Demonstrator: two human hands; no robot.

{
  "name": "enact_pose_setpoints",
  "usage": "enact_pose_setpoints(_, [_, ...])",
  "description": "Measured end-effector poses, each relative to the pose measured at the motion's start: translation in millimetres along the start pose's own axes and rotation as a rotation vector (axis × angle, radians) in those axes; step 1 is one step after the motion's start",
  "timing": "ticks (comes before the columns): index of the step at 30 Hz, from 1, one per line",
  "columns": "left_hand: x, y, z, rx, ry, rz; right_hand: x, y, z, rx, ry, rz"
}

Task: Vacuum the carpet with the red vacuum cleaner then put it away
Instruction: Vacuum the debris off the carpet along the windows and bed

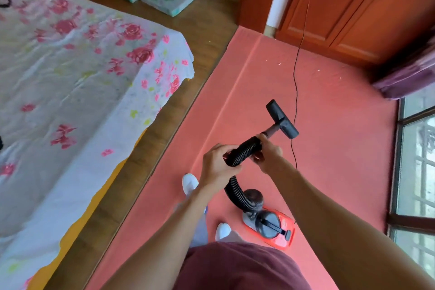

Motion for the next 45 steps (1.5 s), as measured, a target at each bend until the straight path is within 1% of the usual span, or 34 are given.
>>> enact_pose_setpoints(4, [-3.1,9.6,57.4,-0.092,0.036,-0.015,-36.4,12.1,20.3,0.034,-0.008,0.062])
enact_pose_setpoints(7, [-3.6,16.4,114.6,-0.152,0.105,-0.026,-70.4,26.4,38.4,0.081,-0.014,0.136])
enact_pose_setpoints(13, [5.4,33.0,208.4,-0.359,0.201,-0.011,-123.6,47.6,67.5,0.190,0.063,0.257])
enact_pose_setpoints(16, [9.4,36.6,248.2,-0.429,0.229,-0.020,-146.3,60.3,76.1,0.202,0.076,0.317])
enact_pose_setpoints(18, [12.1,39.5,270.3,-0.456,0.257,-0.016,-158.0,65.9,82.3,0.204,0.089,0.367])
enact_pose_setpoints(24, [15.3,48.8,309.2,-0.550,0.268,-0.043,-178.4,72.9,101.0,0.234,0.114,0.441])
enact_pose_setpoints(28, [19.8,55.8,333.8,-0.572,0.282,-0.027,-195.9,75.7,116.7,0.213,0.160,0.458])
enact_pose_setpoints(33, [21.7,68.6,377.6,-0.568,0.247,-0.009,-233.5,90.3,145.6,0.215,0.198,0.386])
enact_pose_setpoints(37, [19.1,79.0,415.4,-0.538,0.178,0.005,-267.5,111.0,177.6,0.199,0.257,0.309])
enact_pose_setpoints(43, [17.2,96.5,468.4,-0.477,0.077,0.054,-321.4,148.7,223.2,0.186,0.253,0.130])
enact_pose_setpoints(45, [16.3,103.0,487.4,-0.433,0.058,0.060,-340.7,162.5,237.9,0.160,0.249,0.109])
Point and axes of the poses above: each hand's wrist, its own z-axis towards the middle knuckle, its own y-axis out of the palm, x = y × z, the point moved 4 cm from there along z, towards the middle knuckle, and after that the axes turned 9 degrees about y, right-handed, at the moved point
